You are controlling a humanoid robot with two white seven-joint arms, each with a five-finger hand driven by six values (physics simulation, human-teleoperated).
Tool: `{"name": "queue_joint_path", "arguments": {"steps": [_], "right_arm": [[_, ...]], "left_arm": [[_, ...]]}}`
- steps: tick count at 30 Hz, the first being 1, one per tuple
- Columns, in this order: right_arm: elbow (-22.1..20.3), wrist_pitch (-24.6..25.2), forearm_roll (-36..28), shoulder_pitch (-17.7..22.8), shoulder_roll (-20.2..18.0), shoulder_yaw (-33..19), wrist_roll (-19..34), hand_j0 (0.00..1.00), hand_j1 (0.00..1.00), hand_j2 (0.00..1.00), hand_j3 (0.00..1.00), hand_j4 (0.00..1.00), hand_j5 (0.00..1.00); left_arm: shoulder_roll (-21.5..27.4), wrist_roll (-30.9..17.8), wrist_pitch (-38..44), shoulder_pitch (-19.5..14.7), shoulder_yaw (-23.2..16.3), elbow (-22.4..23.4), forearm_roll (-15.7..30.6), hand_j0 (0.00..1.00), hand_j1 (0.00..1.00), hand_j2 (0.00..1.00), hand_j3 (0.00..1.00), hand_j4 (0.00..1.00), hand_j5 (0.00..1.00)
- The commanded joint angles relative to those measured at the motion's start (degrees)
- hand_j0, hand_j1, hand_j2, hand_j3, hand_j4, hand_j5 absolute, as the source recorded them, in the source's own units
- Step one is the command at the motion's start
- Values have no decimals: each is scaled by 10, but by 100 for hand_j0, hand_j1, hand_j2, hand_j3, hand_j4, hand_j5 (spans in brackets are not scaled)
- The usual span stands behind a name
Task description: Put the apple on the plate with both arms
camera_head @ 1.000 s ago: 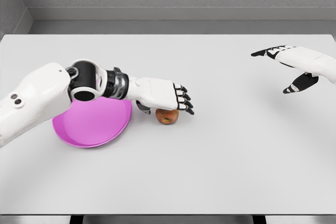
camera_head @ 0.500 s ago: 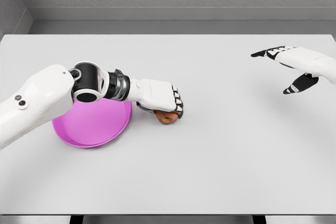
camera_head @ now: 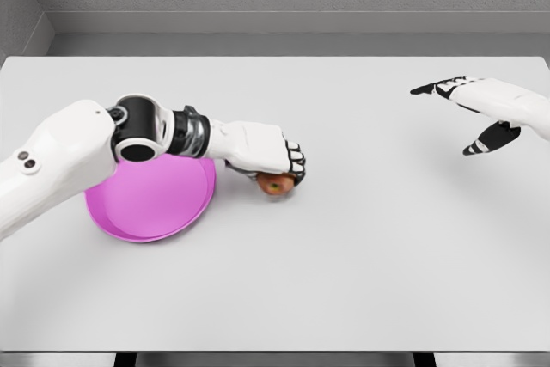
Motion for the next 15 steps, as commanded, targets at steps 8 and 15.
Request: {"name": "queue_joint_path", "arguments": {"steps": [8, 15], "right_arm": [[1, 0, -1, 0, 0, 0, 0, 100, 100, 100, 100, 100, 100], [1, 0, -1, 1, 0, 0, 0, 100, 100, 100, 100, 100, 100]], "left_arm": [[84, 1, 1, 4, 76, -34, 52, 28, 28, 28, 28, 28, 28], [193, 1, 1, 55, 127, -42, 54, 29, 29, 29, 29, 29, 29]]}}
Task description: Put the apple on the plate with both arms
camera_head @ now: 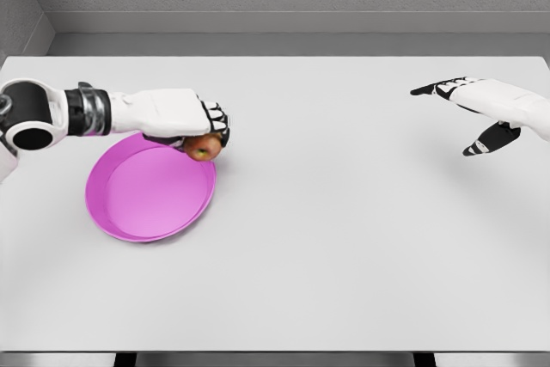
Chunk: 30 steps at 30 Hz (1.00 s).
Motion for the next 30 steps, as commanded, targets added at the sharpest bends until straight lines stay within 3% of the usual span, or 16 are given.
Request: {"name": "queue_joint_path", "arguments": {"steps": [1, 10, 11, 12, 13, 19, 22, 27, 30], "right_arm": [[0, 0, -1, 0, -1, 0, 0, 100, 100, 100, 100, 100, 100], [0, 0, -1, 3, 0, 1, 0, 100, 100, 100, 100, 100, 100], [0, 0, -1, 3, 0, 1, 0, 100, 100, 100, 100, 100, 100], [-1, 0, -1, 3, 0, 1, 0, 100, 100, 100, 100, 100, 100], [-1, 0, -1, 3, 0, 1, 0, 100, 100, 100, 100, 100, 100], [-1, 0, -1, 3, 0, 1, 0, 100, 100, 100, 100, 100, 100], [-1, 0, -1, 3, 0, 1, 0, 100, 100, 100, 100, 100, 100], [-1, 0, -1, 3, -1, 1, 0, 100, 100, 100, 100, 100, 100], [-1, 0, -1, 4, -1, 1, 0, 100, 100, 100, 100, 100, 100]], "left_arm": [[41, 1, 2, 4, 25, -1, 6, 29, 29, 29, 29, 29, 29], [57, -4, 2, 41, 31, -2, 4, 33, 33, 33, 33, 33, 33], [57, -4, 2, 42, 31, -2, 4, 47, 47, 47, 47, 47, 47], [57, -4, 2, 43, 31, -2, 5, 77, 77, 77, 77, 77, 77], [57, -4, 2, 43, 31, -2, 4, 100, 100, 100, 100, 100, 100], [58, -5, 2, 43, 32, -3, 2, 100, 100, 100, 100, 100, 100], [60, -1, 2, 43, 60, 0, 10, 100, 100, 100, 100, 100, 100], [81, -1, 2, 53, 109, 47, 95, 100, 100, 100, 100, 100, 100], [102, -2, 2, 100, 160, 52, 121, 100, 100, 100, 100, 100, 100]]}}
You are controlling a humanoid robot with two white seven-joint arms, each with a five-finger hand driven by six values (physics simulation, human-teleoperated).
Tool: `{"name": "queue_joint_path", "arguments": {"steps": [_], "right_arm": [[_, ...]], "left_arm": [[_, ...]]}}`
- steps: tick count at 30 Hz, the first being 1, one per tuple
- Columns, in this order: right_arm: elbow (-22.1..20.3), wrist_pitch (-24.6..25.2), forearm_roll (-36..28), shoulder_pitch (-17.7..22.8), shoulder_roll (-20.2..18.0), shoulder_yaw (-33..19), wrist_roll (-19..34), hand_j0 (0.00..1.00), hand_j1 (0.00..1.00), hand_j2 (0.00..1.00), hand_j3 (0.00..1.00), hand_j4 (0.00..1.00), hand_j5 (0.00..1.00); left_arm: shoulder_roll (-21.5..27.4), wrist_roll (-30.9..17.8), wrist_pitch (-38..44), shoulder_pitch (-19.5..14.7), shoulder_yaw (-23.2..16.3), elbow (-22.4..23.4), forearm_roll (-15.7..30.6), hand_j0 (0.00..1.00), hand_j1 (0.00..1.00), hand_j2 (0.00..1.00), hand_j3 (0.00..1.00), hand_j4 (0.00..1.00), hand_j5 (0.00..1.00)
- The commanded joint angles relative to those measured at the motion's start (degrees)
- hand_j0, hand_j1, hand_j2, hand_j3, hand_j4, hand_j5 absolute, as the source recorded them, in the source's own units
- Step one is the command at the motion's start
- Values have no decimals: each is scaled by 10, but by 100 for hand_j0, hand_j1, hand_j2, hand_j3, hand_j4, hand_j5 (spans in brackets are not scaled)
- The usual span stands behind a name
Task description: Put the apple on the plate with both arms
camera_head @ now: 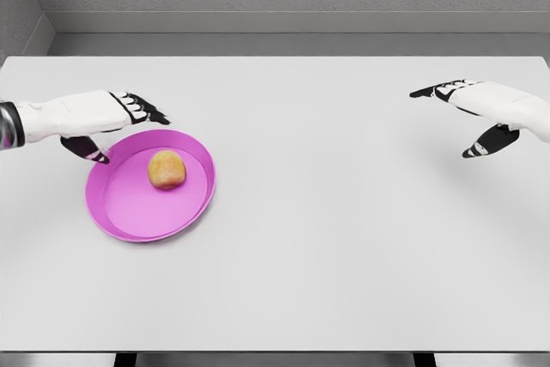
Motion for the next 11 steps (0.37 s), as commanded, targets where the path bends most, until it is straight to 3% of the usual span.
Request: {"name": "queue_joint_path", "arguments": {"steps": [1, 11], "right_arm": [[-1, 0, -2, 0, 0, 0, 0, 100, 100, 100, 100, 100, 100], [-1, 0, -2, 0, -1, 0, 0, 100, 100, 100, 100, 100, 100]], "left_arm": [[14, 0, 1, 2, 43, 13, 36, 100, 100, 100, 100, 100, 100], [14, 1, 1, 15, 60, 28, 38, 100, 100, 100, 100, 100, 100]]}}
